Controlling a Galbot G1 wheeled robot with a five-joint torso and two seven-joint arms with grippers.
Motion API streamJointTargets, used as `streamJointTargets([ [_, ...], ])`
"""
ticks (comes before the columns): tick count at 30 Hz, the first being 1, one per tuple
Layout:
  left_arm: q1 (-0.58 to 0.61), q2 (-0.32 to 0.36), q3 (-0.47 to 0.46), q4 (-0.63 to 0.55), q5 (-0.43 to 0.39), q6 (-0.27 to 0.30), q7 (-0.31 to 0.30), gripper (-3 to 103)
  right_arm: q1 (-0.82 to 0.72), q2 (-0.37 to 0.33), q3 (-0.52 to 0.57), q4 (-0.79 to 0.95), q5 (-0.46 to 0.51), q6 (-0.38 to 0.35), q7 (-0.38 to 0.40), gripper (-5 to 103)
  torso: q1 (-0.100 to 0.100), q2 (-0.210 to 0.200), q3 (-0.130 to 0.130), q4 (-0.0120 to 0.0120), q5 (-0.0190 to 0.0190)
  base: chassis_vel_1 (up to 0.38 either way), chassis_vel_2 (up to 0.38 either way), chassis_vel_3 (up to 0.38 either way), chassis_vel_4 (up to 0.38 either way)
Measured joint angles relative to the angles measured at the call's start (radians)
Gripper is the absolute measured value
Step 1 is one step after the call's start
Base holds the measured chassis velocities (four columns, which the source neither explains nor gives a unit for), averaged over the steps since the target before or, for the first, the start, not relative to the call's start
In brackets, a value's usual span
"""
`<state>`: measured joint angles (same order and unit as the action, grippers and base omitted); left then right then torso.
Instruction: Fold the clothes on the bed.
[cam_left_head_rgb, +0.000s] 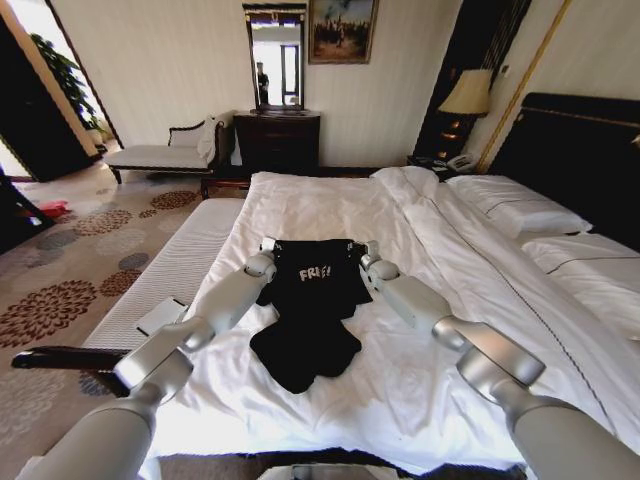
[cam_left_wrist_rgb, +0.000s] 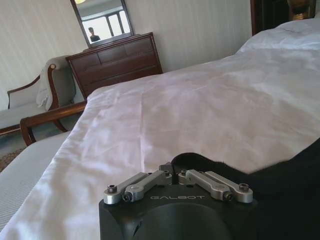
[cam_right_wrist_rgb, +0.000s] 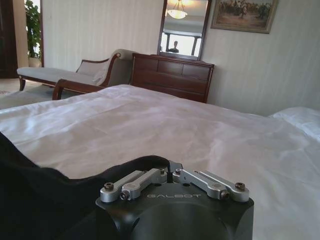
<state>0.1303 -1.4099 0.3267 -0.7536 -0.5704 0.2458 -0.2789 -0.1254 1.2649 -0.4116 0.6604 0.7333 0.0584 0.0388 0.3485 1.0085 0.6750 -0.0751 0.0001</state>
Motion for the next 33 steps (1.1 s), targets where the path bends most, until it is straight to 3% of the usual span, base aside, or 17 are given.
streamJointTargets([
  [4, -0.057, -0.084, -0.040, 0.167, 0.068, -0.031, 0.027, 0, 0.011, 0.025, 0.020, -0.068, -0.001, 0.002, -0.005, 0, 0.000, 0.000, 0.000, -0.0006, 0.0000, 0.000, 0.000, 0.000, 0.000],
  [8, -0.093, -0.109, -0.055, 0.245, 0.092, -0.045, 0.042, 0, 0.012, 0.026, 0.031, -0.079, -0.001, 0.000, -0.004, 0, 0.000, 0.000, 0.000, -0.0003, 0.0000, 0.000, 0.000, 0.000, 0.000],
  [14, -0.116, -0.132, -0.088, 0.308, 0.118, -0.055, 0.049, 0, 0.021, 0.033, 0.055, -0.103, 0.002, -0.002, 0.007, 0, 0.000, 0.000, 0.000, 0.0002, -0.0001, 0.000, 0.000, 0.000, 0.000],
  [27, -0.069, -0.168, -0.159, 0.328, 0.203, -0.056, 0.037, -2, 0.000, 0.037, 0.066, -0.104, -0.012, -0.008, 0.019, 0, 0.000, 0.000, 0.000, 0.0000, -0.0001, 0.000, 0.000, 0.000, 0.000],
  [30, -0.058, -0.165, -0.160, 0.314, 0.204, -0.048, 0.028, 1, -0.007, 0.032, 0.066, -0.094, -0.012, -0.012, 0.013, 10, 0.000, 0.000, 0.000, 0.0000, -0.0001, 0.000, 0.000, 0.000, 0.000],
  [31, -0.053, -0.163, -0.159, 0.305, 0.203, -0.045, 0.025, 7, -0.010, 0.031, 0.066, -0.090, -0.012, -0.013, 0.011, 10, 0.000, 0.000, 0.000, -0.0001, 0.0000, 0.000, 0.000, 0.000, 0.000],
  [33, -0.043, -0.154, -0.142, 0.277, 0.191, -0.029, 0.018, 17, -0.016, 0.027, 0.064, -0.080, -0.010, -0.017, 0.003, 27, 0.000, 0.000, 0.000, -0.0002, -0.0001, 0.000, 0.000, 0.000, 0.000],
])
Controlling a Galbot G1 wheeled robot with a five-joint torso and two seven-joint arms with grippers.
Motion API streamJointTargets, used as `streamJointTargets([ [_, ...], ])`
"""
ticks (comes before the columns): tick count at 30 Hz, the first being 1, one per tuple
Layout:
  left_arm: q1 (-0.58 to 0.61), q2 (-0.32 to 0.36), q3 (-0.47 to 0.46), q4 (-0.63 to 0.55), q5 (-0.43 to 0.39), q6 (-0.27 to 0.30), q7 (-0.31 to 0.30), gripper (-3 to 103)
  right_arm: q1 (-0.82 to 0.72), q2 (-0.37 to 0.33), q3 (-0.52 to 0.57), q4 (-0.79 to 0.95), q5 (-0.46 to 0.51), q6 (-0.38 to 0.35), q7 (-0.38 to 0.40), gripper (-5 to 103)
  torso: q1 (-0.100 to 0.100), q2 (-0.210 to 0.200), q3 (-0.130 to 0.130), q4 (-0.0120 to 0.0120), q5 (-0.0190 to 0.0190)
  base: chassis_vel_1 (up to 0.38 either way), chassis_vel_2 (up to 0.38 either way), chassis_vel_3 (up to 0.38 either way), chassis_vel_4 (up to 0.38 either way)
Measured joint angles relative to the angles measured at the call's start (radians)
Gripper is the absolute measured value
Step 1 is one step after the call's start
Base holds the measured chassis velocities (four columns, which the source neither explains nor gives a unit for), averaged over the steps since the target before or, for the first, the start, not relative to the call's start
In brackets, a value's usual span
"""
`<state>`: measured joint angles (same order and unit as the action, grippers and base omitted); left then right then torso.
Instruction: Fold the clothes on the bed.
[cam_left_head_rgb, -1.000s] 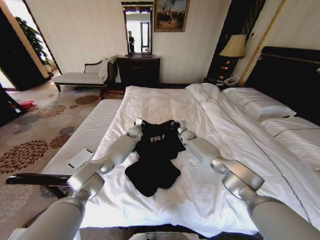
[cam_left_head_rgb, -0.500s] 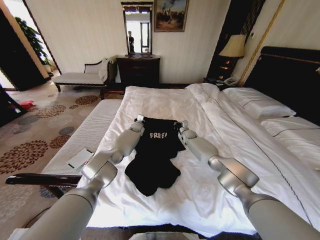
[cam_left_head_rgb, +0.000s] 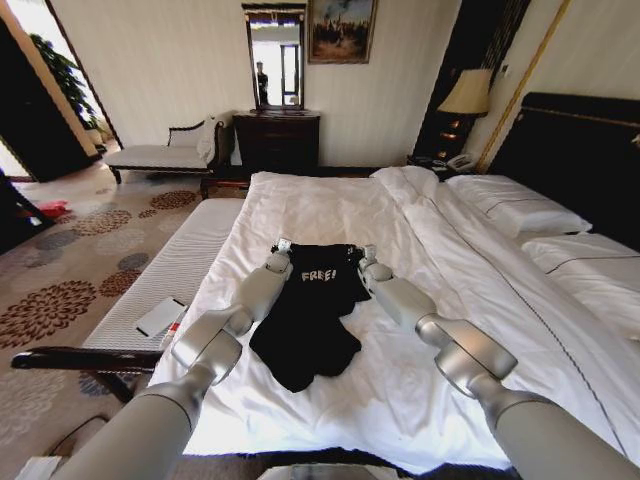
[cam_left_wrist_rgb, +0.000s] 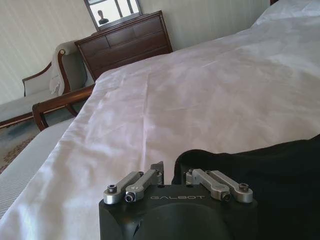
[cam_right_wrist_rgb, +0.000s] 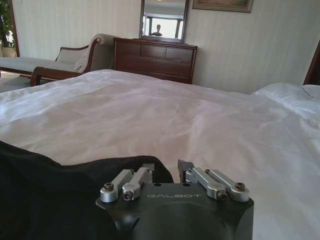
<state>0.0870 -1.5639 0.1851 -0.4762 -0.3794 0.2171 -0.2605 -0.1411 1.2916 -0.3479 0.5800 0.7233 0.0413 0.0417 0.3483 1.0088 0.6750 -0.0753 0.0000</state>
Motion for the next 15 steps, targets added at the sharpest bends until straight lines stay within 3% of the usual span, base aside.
streamJointTargets([
  [2, 0.001, 0.001, 0.004, -0.004, -0.002, 0.003, -0.001, 23, -0.001, -0.001, -0.001, 0.001, 0.000, -0.001, -0.001, 27, 0.000, 0.000, 0.000, 0.0000, 0.0000, 0.000, 0.000, 0.000, 0.000],
  [3, 0.001, 0.003, 0.008, -0.008, -0.004, 0.007, -0.001, 23, -0.001, -0.002, -0.003, 0.004, 0.001, -0.003, -0.003, 32, 0.000, 0.000, 0.000, 0.0001, 0.0000, 0.000, 0.000, 0.000, 0.000],
  [4, 0.001, 0.005, 0.015, -0.011, -0.008, 0.012, -0.002, 33, -0.002, -0.004, -0.008, 0.009, 0.004, -0.008, -0.008, 37, 0.000, 0.000, 0.000, 0.0001, 0.0000, 0.000, 0.000, 0.000, 0.000],
  [6, -0.004, 0.003, 0.018, -0.007, -0.010, 0.017, -0.002, 39, 0.001, -0.006, -0.019, 0.008, -0.001, -0.016, -0.009, 49, 0.000, 0.000, 0.000, 0.0002, 0.0000, 0.000, 0.000, 0.000, 0.000],
  [8, -0.006, 0.003, 0.018, -0.005, -0.010, 0.019, -0.002, 44, 0.003, -0.006, -0.021, 0.006, -0.002, -0.017, -0.009, 49, 0.000, 0.000, 0.000, 0.0002, 0.0000, 0.000, 0.000, 0.000, 0.000],
  [10, -0.015, -0.003, 0.008, 0.012, -0.022, 0.031, -0.003, 55, 0.008, -0.004, -0.021, 0.000, -0.001, -0.027, -0.007, 60, 0.000, 0.000, 0.000, 0.0000, 0.0000, 0.000, 0.000, 0.000, 0.000],
  [13, -0.019, -0.005, -0.001, 0.023, -0.029, 0.036, -0.006, 60, 0.009, -0.005, -0.021, -0.001, 0.007, -0.035, -0.007, 65, 0.000, 0.000, 0.000, -0.0001, 0.0001, 0.000, 0.000, 0.000, 0.000],
  [14, -0.025, -0.005, -0.016, 0.035, -0.038, 0.042, -0.013, 66, 0.009, -0.006, -0.020, 0.003, 0.032, -0.042, -0.002, 77, 0.000, 0.000, 0.000, 0.0000, 0.0000, 0.000, 0.000, 0.000, 0.000],
  [15, -0.027, -0.005, -0.023, 0.040, -0.041, 0.043, -0.017, 72, 0.009, -0.006, -0.016, 0.007, 0.051, -0.044, 0.002, 77, 0.000, 0.000, 0.000, 0.0000, 0.0000, 0.000, 0.000, 0.000, 0.000],
])
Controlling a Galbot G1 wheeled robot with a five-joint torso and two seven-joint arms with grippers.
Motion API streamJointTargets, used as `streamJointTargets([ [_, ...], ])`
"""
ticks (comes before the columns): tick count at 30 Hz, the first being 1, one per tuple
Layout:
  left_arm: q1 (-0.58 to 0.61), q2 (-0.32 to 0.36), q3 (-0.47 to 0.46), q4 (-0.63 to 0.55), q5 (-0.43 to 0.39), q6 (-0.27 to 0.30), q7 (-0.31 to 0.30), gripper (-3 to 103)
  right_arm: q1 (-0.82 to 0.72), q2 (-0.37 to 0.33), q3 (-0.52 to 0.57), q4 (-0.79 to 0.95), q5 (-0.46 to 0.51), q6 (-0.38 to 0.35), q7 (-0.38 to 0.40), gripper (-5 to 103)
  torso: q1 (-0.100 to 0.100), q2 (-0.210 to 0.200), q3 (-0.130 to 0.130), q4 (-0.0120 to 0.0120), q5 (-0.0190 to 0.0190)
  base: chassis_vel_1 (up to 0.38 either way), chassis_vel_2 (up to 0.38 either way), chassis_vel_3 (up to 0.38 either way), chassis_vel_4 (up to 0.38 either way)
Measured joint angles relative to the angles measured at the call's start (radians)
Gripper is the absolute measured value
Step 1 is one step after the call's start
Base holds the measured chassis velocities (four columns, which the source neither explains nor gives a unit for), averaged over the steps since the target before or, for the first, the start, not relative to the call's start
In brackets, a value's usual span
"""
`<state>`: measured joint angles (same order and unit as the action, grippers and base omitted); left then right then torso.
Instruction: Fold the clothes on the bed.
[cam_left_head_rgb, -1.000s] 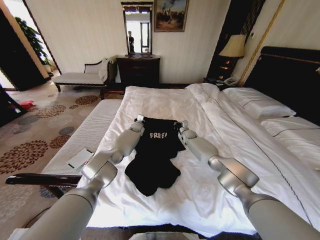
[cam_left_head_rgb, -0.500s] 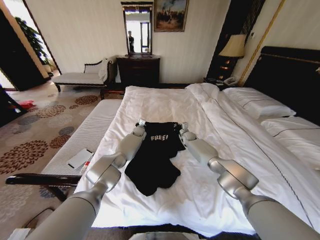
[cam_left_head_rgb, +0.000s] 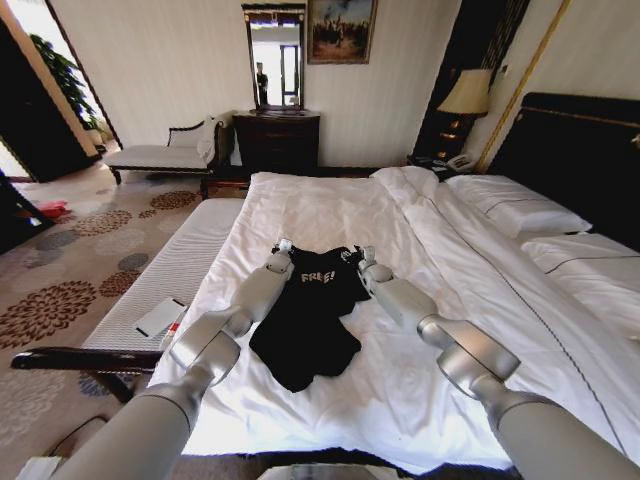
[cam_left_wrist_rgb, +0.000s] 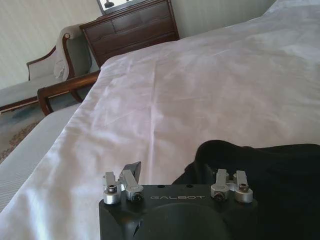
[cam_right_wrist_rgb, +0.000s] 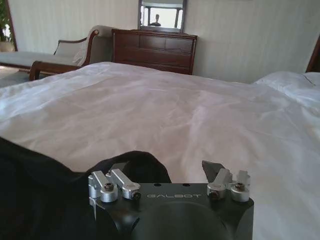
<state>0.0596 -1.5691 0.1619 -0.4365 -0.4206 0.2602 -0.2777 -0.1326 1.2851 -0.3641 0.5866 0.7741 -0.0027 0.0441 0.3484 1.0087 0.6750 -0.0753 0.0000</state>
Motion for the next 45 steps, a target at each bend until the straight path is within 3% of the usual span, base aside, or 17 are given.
streamJointTargets([
  [4, -0.009, 0.004, -0.035, 0.015, -0.002, -0.012, -0.018, 88, -0.002, 0.005, 0.037, 0.017, 0.089, 0.012, 0.020, 92, 0.000, 0.000, 0.000, 0.0002, 0.0000, 0.000, 0.000, 0.000, 0.000],
  [5, -0.009, 0.004, -0.041, 0.015, -0.002, -0.015, -0.022, 88, -0.002, 0.006, 0.040, 0.018, 0.098, 0.020, 0.020, 96, 0.000, 0.000, 0.000, 0.0002, 0.0000, 0.000, 0.000, 0.000, 0.000],
  [9, -0.003, 0.009, -0.067, -0.008, 0.000, -0.026, -0.046, 99, -0.011, 0.001, 0.052, 0.050, 0.121, 0.056, 0.020, 100, 0.000, 0.000, 0.000, 0.0003, 0.0000, 0.000, 0.000, 0.000, 0.000],
  [12, 0.013, 0.026, -0.053, -0.047, -0.007, -0.027, -0.051, 100, -0.018, -0.016, 0.049, 0.075, 0.115, 0.059, 0.022, 100, 0.000, 0.000, 0.000, 0.0003, -0.0001, 0.000, 0.000, 0.000, 0.000],
  [15, 0.074, 0.113, 0.034, -0.227, -0.061, -0.023, -0.075, 100, -0.054, -0.089, 0.037, 0.155, 0.071, 0.056, 0.034, 100, 0.000, 0.000, 0.000, 0.0003, 0.0001, 0.000, 0.000, 0.000, 0.000],
  [17, 0.086, 0.132, 0.047, -0.261, -0.068, -0.023, -0.077, 100, -0.061, -0.104, 0.038, 0.172, 0.069, 0.053, 0.038, 100, 0.000, 0.000, 0.000, 0.0002, 0.0000, 0.000, 0.000, 0.000, 0.000],
  [19, 0.138, 0.236, 0.089, -0.419, -0.107, -0.021, -0.091, 100, -0.110, -0.210, 0.048, 0.287, 0.079, 0.025, 0.063, 100, 0.000, 0.000, 0.000, -0.0002, 0.0002, 0.000, 0.000, 0.000, 0.000],
  [22, 0.166, 0.287, 0.097, -0.496, -0.119, -0.021, -0.096, 100, -0.138, -0.261, 0.059, 0.352, 0.092, 0.008, 0.074, 100, 0.000, 0.000, 0.000, -0.0005, -0.0001, 0.000, 0.000, 0.000, 0.000],
  [23, 0.208, 0.358, 0.096, -0.607, -0.137, -0.019, -0.107, 100, -0.190, -0.315, 0.084, 0.434, 0.107, -0.013, 0.087, 100, 0.000, 0.000, 0.000, -0.0004, -0.0001, 0.000, 0.000, 0.000, 0.000],
  [25, 0.253, 0.418, 0.091, -0.710, -0.159, -0.012, -0.119, 100, -0.260, -0.369, 0.127, 0.543, 0.138, -0.044, 0.102, 100, 0.000, 0.000, 0.000, 0.0003, 0.0002, 0.000, 0.000, 0.000, 0.000],
  [26, 0.253, 0.418, 0.091, -0.710, -0.159, -0.012, -0.119, 100, -0.260, -0.369, 0.127, 0.543, 0.138, -0.044, 0.102, 100, 0.000, 0.000, 0.000, 0.0003, 0.0002, 0.000, 0.000, 0.000, 0.000],
  [32, 0.360, 0.579, 0.093, -0.982, -0.232, -0.001, -0.128, 100, -0.434, -0.493, 0.279, 0.796, 0.184, -0.086, 0.126, 100, 0.000, 0.000, 0.000, 0.0002, -0.0003, 0.000, 0.000, 0.000, 0.000],
  [36, 0.417, 0.646, 0.066, -1.070, -0.276, -0.012, -0.116, 100, -0.517, -0.536, 0.365, 0.874, 0.190, -0.093, 0.130, 100, 0.000, 0.000, 0.000, -0.0005, 0.0000, 0.000, 0.000, 0.000, 0.000],
  [38, 0.501, 0.715, 0.004, -1.147, -0.307, -0.030, -0.090, 100, -0.619, -0.571, 0.459, 0.952, 0.192, -0.097, 0.130, 100, 0.000, 0.000, 0.000, -0.0001, -0.0002, 0.000, 0.000, 0.000, 0.000],
  [41, 0.567, 0.764, -0.054, -1.193, -0.315, -0.042, -0.066, 100, -0.703, -0.588, 0.524, 1.007, 0.191, -0.098, 0.130, 100, 0.000, 0.000, 0.000, 0.0006, -0.0002, 0.000, 0.000, 0.000, 0.000],
  [44, 0.741, 0.847, -0.182, -1.301, -0.321, -0.067, -0.019, 100, -0.864, -0.611, 0.650, 1.133, 0.185, -0.094, 0.123, 100, 0.000, 0.000, 0.000, -0.0005, -0.0010, 0.000, 0.000, 0.000, 0.000],
  [45, 0.741, 0.847, -0.182, -1.301, -0.321, -0.067, -0.019, 100, -0.864, -0.611, 0.650, 1.133, 0.185, -0.094, 0.123, 100, 0.000, 0.000, 0.000, -0.0005, -0.0010, 0.000, 0.000, 0.000, 0.000],
])
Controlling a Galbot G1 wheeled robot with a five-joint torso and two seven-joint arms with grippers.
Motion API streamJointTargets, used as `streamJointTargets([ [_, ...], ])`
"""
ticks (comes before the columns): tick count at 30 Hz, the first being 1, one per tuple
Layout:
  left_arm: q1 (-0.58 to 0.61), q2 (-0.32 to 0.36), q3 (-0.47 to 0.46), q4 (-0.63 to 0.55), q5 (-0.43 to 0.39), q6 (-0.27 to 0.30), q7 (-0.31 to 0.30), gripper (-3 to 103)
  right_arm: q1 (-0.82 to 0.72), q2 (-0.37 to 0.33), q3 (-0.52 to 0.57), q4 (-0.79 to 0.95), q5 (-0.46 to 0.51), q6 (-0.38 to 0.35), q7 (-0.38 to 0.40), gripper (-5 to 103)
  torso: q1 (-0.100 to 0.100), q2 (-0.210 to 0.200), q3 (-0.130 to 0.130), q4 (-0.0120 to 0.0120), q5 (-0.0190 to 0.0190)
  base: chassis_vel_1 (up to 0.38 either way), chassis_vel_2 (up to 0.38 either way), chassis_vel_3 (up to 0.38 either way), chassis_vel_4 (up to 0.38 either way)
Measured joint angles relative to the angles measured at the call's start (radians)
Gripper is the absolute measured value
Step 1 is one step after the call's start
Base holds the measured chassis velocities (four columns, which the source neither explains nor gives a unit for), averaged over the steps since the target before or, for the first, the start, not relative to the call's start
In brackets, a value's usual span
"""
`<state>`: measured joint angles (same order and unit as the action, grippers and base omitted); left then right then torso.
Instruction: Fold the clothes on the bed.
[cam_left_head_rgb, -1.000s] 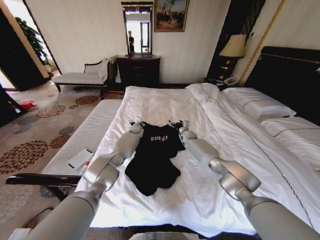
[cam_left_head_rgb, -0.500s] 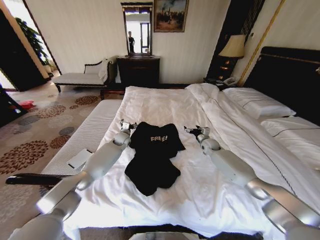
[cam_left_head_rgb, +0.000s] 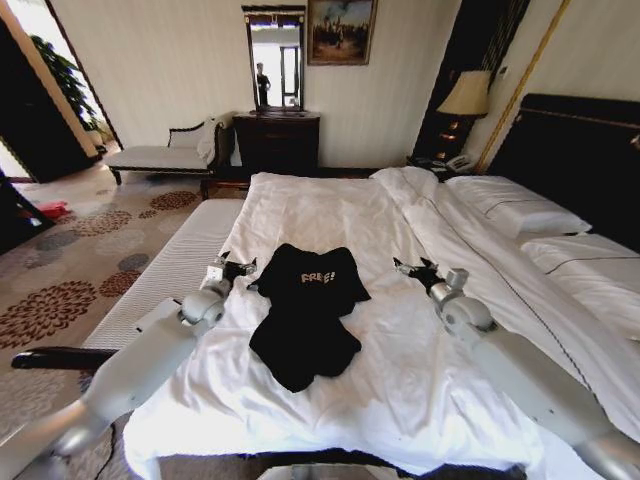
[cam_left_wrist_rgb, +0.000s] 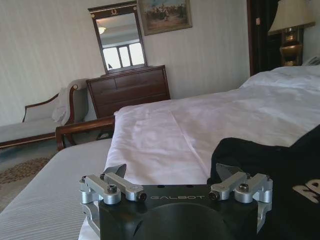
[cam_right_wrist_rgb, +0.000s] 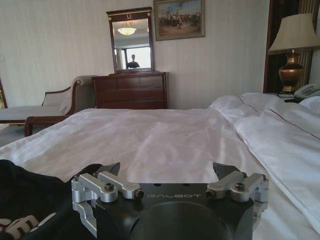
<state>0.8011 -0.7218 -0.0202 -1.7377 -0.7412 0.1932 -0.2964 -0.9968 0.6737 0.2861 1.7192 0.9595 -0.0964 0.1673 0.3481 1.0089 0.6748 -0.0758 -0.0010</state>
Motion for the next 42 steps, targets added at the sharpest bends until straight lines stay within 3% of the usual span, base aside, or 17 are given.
streamJointTargets([
  [4, 0.231, 0.039, -0.148, -0.115, 0.034, -0.030, 0.032, 100, -0.122, 0.023, 0.077, 0.098, -0.017, 0.007, -0.007, 100, 0.000, 0.000, 0.000, 0.0016, 0.0007, 0.000, 0.000, 0.000, 0.000],
  [6, 0.263, 0.037, -0.171, -0.128, 0.044, -0.035, 0.035, 100, -0.149, 0.031, 0.094, 0.114, -0.020, 0.008, -0.007, 100, 0.000, 0.000, 0.000, 0.0015, 0.0005, 0.000, 0.000, 0.000, 0.000],
  [10, 0.449, -0.001, -0.311, -0.199, 0.080, -0.050, 0.056, 100, -0.369, 0.120, 0.229, 0.232, -0.052, 0.008, -0.014, 100, 0.000, 0.000, 0.000, -0.0003, 0.0010, 0.000, 0.000, 0.000, 0.000],
  [17, 0.652, -0.058, -0.413, -0.271, 0.113, -0.068, 0.100, 100, -0.540, 0.191, 0.309, 0.332, -0.093, 0.018, -0.038, 100, 0.000, 0.000, 0.000, 0.0007, 0.0006, 0.000, 0.000, 0.000, 0.000],
  [27, 0.807, -0.147, -0.464, -0.325, 0.074, -0.072, 0.157, 103, -0.629, 0.231, 0.336, 0.375, -0.154, 0.033, -0.045, 100, 0.000, 0.000, 0.000, 0.0006, 0.0010, 0.000, 0.000, 0.000, 0.000],
  [29, 0.836, -0.161, -0.453, -0.325, 0.076, -0.074, 0.181, 100, -0.638, 0.240, 0.337, 0.375, -0.164, 0.034, -0.043, 100, 0.000, 0.000, 0.000, 0.0007, 0.0011, 0.000, 0.000, 0.000, 0.000],
  [42, 0.766, -0.233, -0.319, -0.252, 0.103, -0.086, 0.196, 98, -0.653, 0.257, 0.337, 0.363, -0.181, 0.036, -0.037, 100, 0.000, 0.000, 0.000, 0.0003, 0.0010, 0.000, 0.000, 0.000, 0.000],
])
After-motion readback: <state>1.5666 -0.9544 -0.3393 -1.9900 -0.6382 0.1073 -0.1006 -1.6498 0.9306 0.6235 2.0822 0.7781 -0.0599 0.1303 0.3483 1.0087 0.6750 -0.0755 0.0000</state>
